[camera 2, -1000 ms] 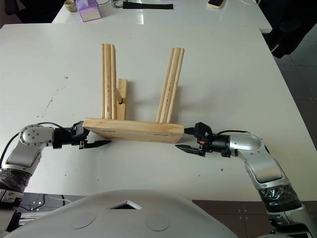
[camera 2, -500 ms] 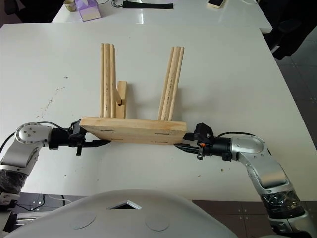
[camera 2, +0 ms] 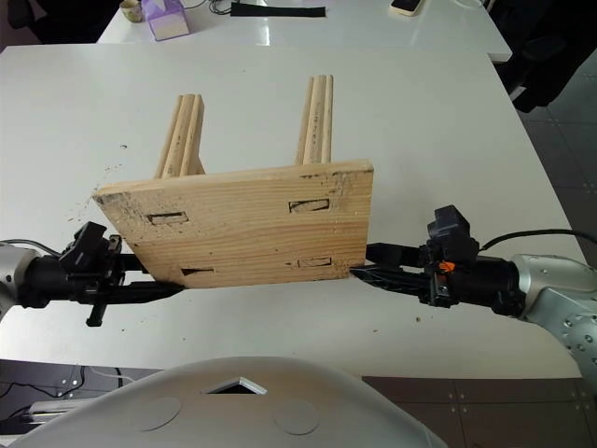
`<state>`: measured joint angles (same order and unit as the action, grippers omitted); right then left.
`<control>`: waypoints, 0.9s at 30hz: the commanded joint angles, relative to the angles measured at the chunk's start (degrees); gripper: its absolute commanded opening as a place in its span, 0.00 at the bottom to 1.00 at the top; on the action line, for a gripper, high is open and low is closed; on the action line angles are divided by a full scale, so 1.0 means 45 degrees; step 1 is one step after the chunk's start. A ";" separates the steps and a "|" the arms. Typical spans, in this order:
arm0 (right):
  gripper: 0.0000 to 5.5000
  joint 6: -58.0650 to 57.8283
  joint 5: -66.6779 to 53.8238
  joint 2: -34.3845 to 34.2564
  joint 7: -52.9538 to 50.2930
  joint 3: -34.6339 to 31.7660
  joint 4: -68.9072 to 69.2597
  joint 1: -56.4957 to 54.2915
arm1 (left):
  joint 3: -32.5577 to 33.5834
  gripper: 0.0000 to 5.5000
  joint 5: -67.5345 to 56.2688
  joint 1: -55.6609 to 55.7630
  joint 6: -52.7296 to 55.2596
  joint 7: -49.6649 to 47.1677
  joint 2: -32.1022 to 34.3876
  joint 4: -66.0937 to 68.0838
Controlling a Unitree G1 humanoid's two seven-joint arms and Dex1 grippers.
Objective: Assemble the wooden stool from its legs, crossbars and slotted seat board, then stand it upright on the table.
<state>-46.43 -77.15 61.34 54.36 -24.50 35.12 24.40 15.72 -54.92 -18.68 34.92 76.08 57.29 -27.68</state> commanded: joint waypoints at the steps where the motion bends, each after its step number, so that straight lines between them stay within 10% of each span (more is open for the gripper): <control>1: 0.26 -0.1702 -0.7915 0.2970 -0.1915 -0.3402 0.1105 0.1163 | 0.3448 0.28 -0.6937 0.2545 0.3929 -0.2273 0.4116 -0.0965; 17: 0.26 -0.5568 -0.7967 0.7923 0.0743 -0.3207 -0.3873 -0.1114 | -0.2817 0.28 -1.2865 0.6699 0.9090 -0.5168 0.7573 0.3502; 27: 0.35 -0.3314 -0.7967 0.4931 -0.3428 -0.1975 -0.3043 -0.2064 | -0.6521 0.37 -1.2838 1.1214 1.0734 -0.8160 0.5442 0.5837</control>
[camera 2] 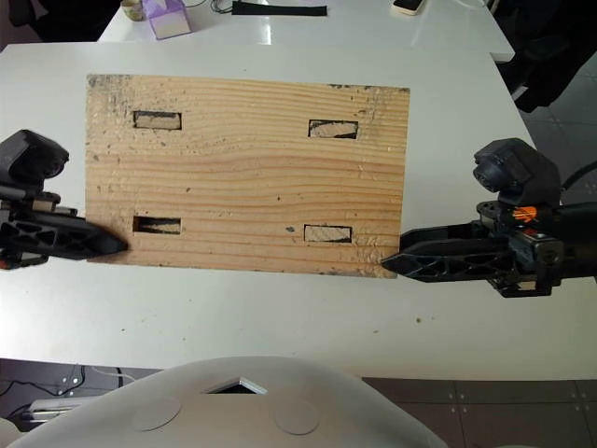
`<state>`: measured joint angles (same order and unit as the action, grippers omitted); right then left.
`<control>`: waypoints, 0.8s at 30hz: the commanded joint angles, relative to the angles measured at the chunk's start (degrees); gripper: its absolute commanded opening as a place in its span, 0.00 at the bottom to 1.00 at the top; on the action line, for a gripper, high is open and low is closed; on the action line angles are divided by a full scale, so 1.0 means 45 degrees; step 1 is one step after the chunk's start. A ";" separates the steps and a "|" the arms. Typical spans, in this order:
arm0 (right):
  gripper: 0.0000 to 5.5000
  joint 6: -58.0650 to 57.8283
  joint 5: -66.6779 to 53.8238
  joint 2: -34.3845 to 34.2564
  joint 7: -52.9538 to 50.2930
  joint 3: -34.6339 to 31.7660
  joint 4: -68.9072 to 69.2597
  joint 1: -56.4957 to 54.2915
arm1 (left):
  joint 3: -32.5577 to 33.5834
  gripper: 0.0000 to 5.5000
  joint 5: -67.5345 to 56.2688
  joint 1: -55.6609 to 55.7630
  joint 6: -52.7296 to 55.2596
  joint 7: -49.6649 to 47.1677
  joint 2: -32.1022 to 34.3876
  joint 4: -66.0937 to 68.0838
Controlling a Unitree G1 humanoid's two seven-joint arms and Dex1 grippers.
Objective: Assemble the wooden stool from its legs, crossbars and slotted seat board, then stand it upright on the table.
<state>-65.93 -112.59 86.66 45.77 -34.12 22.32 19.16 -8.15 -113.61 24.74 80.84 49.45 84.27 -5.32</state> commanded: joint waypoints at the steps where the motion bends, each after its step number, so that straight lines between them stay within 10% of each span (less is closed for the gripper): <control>1: 0.39 0.0857 -0.0091 -0.0770 -0.1479 0.0206 -0.0345 -0.1032 | -0.1471 0.41 0.0188 0.1993 0.0733 -0.2449 -0.0781 0.1226; 10: 0.59 0.0475 -0.0090 -0.1350 -0.2989 0.0712 -0.0921 -0.2109 | -0.0865 0.62 0.0368 0.3156 0.0547 -0.3799 -0.2444 0.3168; 18: 0.59 0.3805 0.7349 -0.6113 -0.4958 0.0875 0.0937 0.0686 | 0.7701 0.62 0.8680 -0.8724 -0.5416 -0.1616 -0.4969 -0.2220; 24: 0.59 0.9584 1.5043 -1.1607 -0.8365 0.6080 -0.0688 -0.1488 | 0.4509 0.62 1.4969 -0.7687 -1.1677 -0.7364 -0.9622 -0.1743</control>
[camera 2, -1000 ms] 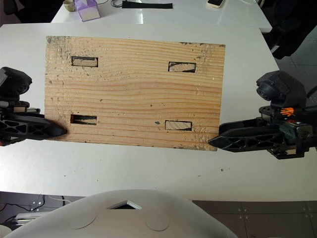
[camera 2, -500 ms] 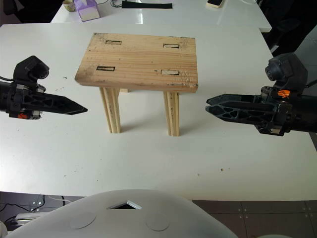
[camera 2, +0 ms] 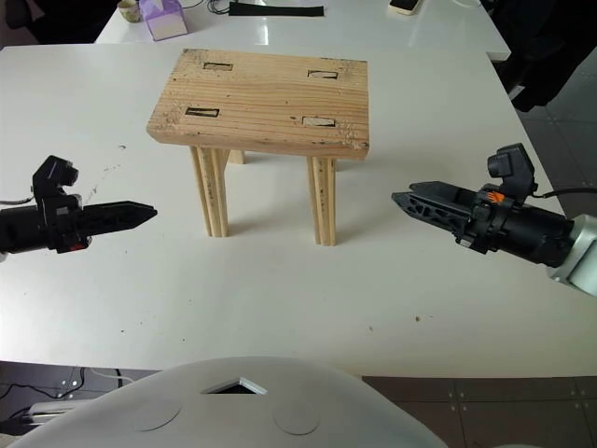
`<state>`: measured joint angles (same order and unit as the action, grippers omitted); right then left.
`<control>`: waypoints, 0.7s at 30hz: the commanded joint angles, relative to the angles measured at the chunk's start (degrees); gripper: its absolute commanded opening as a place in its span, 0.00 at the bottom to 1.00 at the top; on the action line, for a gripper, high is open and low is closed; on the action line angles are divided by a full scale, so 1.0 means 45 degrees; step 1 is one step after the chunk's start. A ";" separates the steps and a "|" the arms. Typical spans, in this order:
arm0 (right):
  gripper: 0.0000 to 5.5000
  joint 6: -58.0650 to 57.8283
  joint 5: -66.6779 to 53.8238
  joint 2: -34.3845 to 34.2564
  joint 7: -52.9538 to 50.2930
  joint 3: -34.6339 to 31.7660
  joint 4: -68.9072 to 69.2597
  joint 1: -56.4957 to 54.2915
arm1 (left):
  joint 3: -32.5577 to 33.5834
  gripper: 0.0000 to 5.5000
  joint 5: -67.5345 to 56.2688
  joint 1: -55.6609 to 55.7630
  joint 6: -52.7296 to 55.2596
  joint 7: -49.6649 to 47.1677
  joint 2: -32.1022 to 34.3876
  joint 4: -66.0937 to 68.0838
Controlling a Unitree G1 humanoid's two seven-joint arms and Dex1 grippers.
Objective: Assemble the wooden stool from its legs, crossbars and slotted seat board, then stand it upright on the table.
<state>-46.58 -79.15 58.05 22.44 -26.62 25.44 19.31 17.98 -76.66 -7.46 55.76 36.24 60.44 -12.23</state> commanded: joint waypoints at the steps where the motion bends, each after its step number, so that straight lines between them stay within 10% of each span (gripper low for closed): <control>1: 0.59 0.6018 0.8842 -0.5788 -0.3393 0.5279 -0.2208 -0.2117 | -0.2163 0.62 0.8061 -0.0339 -0.7032 -0.5014 -0.4969 0.0388; 6: 0.59 0.9972 1.3286 -0.7986 -0.4940 0.6626 -0.7682 -0.5471 | -0.3730 0.62 1.1549 0.1350 -1.1071 -0.6833 -0.8410 0.4625; 21: 0.59 1.4972 1.6098 -0.9409 -0.5151 0.5277 -1.4642 -0.8338 | -0.3381 0.62 1.4973 0.4373 -1.5951 -0.7708 -1.1260 1.0946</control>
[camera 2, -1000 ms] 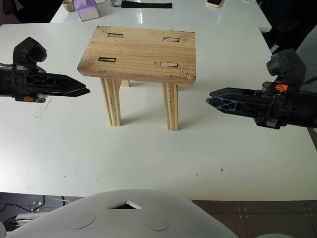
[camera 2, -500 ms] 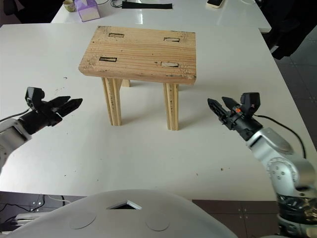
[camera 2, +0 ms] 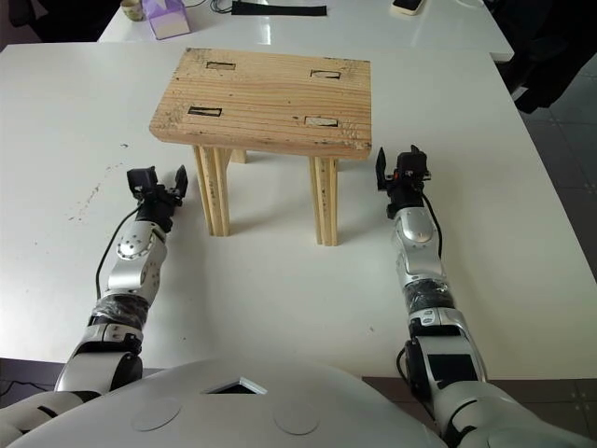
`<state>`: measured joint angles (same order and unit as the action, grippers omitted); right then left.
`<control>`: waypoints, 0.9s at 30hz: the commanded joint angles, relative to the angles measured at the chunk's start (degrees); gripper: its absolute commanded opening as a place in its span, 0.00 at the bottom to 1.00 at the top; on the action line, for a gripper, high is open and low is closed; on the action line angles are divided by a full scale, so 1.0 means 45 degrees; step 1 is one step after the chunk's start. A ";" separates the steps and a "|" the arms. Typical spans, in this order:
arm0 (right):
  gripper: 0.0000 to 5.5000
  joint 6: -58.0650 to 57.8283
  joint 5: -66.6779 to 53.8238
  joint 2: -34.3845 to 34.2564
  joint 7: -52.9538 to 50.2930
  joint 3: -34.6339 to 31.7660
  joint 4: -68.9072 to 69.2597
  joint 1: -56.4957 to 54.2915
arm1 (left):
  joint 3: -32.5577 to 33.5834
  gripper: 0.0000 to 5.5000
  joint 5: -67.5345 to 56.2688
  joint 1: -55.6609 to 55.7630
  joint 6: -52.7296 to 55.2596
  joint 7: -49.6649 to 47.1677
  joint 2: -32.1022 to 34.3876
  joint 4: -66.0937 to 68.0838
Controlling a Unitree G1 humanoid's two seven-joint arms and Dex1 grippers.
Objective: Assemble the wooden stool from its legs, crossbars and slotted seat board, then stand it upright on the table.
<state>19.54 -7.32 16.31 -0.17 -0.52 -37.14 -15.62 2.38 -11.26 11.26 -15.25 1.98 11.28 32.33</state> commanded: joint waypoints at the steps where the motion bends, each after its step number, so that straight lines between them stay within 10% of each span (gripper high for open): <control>1: 0.59 0.0316 0.0134 -0.0161 -0.0174 -0.0653 -0.0863 -0.0653 | 0.0181 0.62 0.0464 0.0283 -0.0311 -0.0087 -0.0392 0.1192; 27: 0.59 0.0137 0.0908 -0.0980 -0.0789 -0.1606 -0.0375 -0.0184 | 0.1169 0.62 0.0761 0.1082 -0.0326 0.0661 -0.0765 0.1547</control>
<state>19.96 -3.71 12.87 -2.65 -7.18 -38.82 -17.02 6.98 -7.51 15.56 -18.96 4.05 6.91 38.49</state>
